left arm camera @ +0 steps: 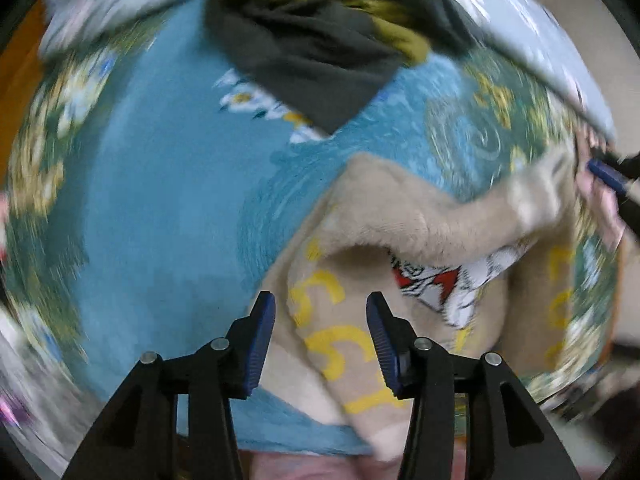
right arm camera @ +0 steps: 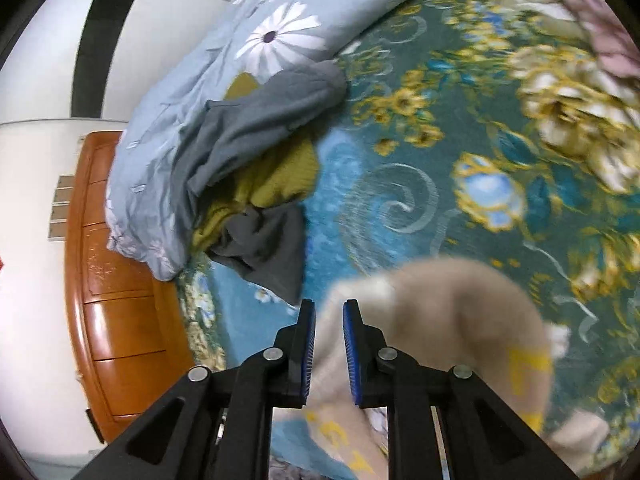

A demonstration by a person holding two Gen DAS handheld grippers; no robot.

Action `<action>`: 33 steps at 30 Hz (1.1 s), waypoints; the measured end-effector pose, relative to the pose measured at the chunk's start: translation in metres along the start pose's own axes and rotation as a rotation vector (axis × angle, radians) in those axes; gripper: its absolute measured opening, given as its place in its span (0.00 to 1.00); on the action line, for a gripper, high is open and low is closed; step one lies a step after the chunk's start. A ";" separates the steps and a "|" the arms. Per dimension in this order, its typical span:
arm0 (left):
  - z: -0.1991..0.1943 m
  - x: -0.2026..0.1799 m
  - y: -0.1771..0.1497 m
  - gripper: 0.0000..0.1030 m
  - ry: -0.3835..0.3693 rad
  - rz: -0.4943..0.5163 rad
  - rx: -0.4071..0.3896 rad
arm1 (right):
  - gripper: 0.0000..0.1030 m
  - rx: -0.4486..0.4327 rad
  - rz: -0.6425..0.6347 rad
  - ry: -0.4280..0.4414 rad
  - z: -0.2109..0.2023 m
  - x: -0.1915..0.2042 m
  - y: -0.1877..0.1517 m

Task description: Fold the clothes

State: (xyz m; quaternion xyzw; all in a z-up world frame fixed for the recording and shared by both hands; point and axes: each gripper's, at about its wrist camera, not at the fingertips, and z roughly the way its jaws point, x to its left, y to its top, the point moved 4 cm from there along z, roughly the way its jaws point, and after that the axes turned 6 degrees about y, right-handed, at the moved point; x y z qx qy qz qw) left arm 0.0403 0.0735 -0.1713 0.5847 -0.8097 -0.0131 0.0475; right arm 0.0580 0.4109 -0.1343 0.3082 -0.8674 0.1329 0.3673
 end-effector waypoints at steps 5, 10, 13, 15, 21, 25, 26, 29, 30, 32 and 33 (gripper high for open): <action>0.008 -0.030 0.023 0.41 0.062 0.254 -0.084 | 0.16 -0.063 0.034 -0.084 -0.048 -0.017 -0.023; 0.000 -0.052 0.031 0.08 0.031 0.423 -0.189 | 0.16 -0.136 0.099 -0.145 -0.092 -0.030 -0.044; 0.001 -0.058 0.030 0.07 -0.049 0.490 -0.182 | 0.16 -0.180 0.148 -0.135 -0.103 -0.029 -0.053; 0.000 -0.053 0.032 0.07 -0.131 0.478 -0.164 | 0.16 -0.210 0.163 -0.131 -0.105 -0.022 -0.057; 0.005 -0.002 0.079 0.06 -0.311 0.206 -0.115 | 0.16 -0.214 0.124 -0.156 -0.090 0.013 -0.060; 0.023 0.018 0.113 0.06 -0.363 0.084 -0.069 | 0.16 -0.209 0.077 -0.189 -0.089 0.032 -0.062; 0.029 0.020 0.121 0.06 -0.366 0.067 -0.057 | 0.16 -0.211 0.076 -0.197 -0.090 0.034 -0.063; 0.044 0.029 0.143 0.06 -0.370 0.012 -0.029 | 0.16 -0.224 0.092 -0.225 -0.102 0.030 -0.065; 0.049 0.032 0.149 0.06 -0.371 -0.011 -0.019 | 0.16 -0.230 0.103 -0.236 -0.107 0.026 -0.066; 0.061 0.038 0.163 0.06 -0.361 -0.059 0.002 | 0.16 -0.244 0.129 -0.259 -0.118 0.018 -0.068; 0.067 0.041 0.168 0.06 -0.350 -0.078 0.012 | 0.16 -0.249 0.143 -0.269 -0.124 0.013 -0.069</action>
